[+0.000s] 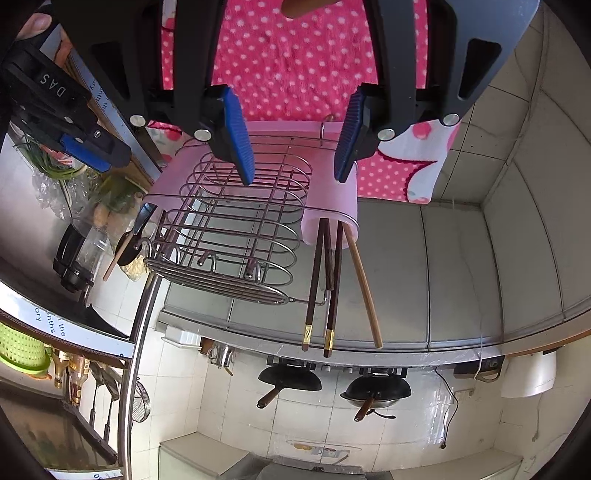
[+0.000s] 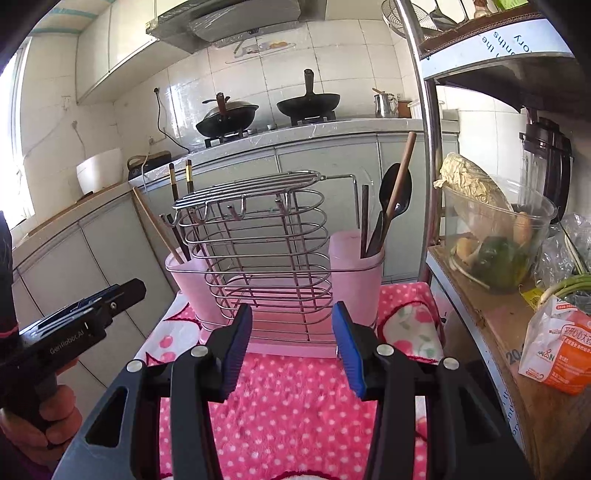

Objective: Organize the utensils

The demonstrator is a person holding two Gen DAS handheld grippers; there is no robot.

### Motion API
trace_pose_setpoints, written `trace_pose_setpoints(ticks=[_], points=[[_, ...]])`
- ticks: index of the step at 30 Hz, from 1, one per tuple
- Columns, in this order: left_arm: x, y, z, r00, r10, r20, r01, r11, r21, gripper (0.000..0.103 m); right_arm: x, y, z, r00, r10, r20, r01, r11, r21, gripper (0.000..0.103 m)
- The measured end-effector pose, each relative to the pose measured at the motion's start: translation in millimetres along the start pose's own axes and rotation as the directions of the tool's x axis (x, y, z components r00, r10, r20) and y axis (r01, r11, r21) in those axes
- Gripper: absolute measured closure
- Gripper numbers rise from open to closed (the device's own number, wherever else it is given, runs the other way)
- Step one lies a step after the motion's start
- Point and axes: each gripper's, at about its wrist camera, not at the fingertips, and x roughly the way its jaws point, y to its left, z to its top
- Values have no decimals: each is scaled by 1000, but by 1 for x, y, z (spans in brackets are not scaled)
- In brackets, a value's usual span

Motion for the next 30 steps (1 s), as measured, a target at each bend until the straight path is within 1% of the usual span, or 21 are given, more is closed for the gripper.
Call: trace_pose_setpoints(ticks=[10,30], points=[[-5,-13,-6,1000,16,-7,-16,999,32,58,-7,1,-3,1000,4,3,-4,1000,2,58],[-4,-12,-14,999,26,-37,-25,999,34,58,-2,7,-9,999,-1,-32,1,1000,1,58]])
